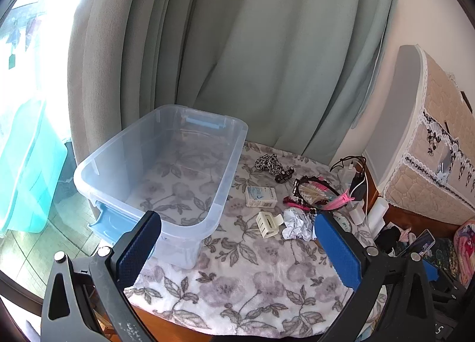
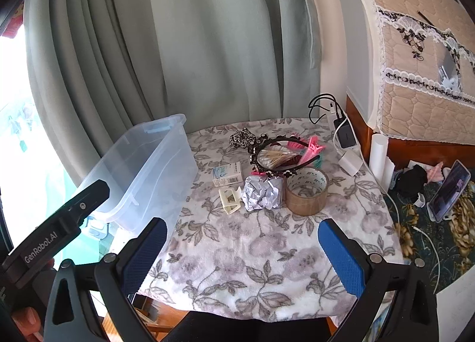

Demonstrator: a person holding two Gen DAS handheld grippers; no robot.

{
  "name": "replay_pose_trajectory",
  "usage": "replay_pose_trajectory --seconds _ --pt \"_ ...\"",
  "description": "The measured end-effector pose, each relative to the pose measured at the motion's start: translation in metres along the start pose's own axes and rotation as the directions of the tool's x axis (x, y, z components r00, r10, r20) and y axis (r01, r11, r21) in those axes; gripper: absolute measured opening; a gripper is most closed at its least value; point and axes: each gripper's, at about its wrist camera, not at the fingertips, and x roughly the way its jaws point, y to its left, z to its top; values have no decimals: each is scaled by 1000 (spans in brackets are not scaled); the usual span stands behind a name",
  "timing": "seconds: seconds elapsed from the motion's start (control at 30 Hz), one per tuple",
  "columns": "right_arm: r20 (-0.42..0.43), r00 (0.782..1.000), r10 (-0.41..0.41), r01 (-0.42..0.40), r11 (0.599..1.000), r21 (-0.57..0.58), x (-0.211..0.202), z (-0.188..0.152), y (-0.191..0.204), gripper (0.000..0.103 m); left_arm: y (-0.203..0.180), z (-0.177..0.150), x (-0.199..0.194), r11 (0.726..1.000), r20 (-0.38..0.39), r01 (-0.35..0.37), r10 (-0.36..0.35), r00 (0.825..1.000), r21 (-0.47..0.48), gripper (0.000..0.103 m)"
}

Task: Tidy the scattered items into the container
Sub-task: 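Move both tools toward the cluttered items on the table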

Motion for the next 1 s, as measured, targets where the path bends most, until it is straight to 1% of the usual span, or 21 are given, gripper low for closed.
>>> replay_pose_trajectory --seconds 0.3,0.47,0.57,0.73,0.8,1.0 --pt "20 996 91 -92 994 52 -1 -3 0 103 -4 -2 4 999 -3 -10 10 1000 52 103" --pt "38 990 134 -136 990 49 -1 2 -3 103 -7 -3 5 997 -4 -15 15 1000 79 103" --pt "53 985 161 -164 985 46 -1 4 -6 103 -5 -2 5 997 -1 -5 6 1000 71 103" --pt "94 980 178 -178 984 -10 -2 2 5 103 -3 -3 7 999 -5 30 -29 1000 42 103" --pt "88 977 193 -191 981 -28 -1 1 8 103 -3 -4 9 999 -12 32 -32 999 36 103" --pt "64 979 192 -190 981 -44 1 -1 11 103 -3 -4 14 999 -14 28 -28 1000 38 103"
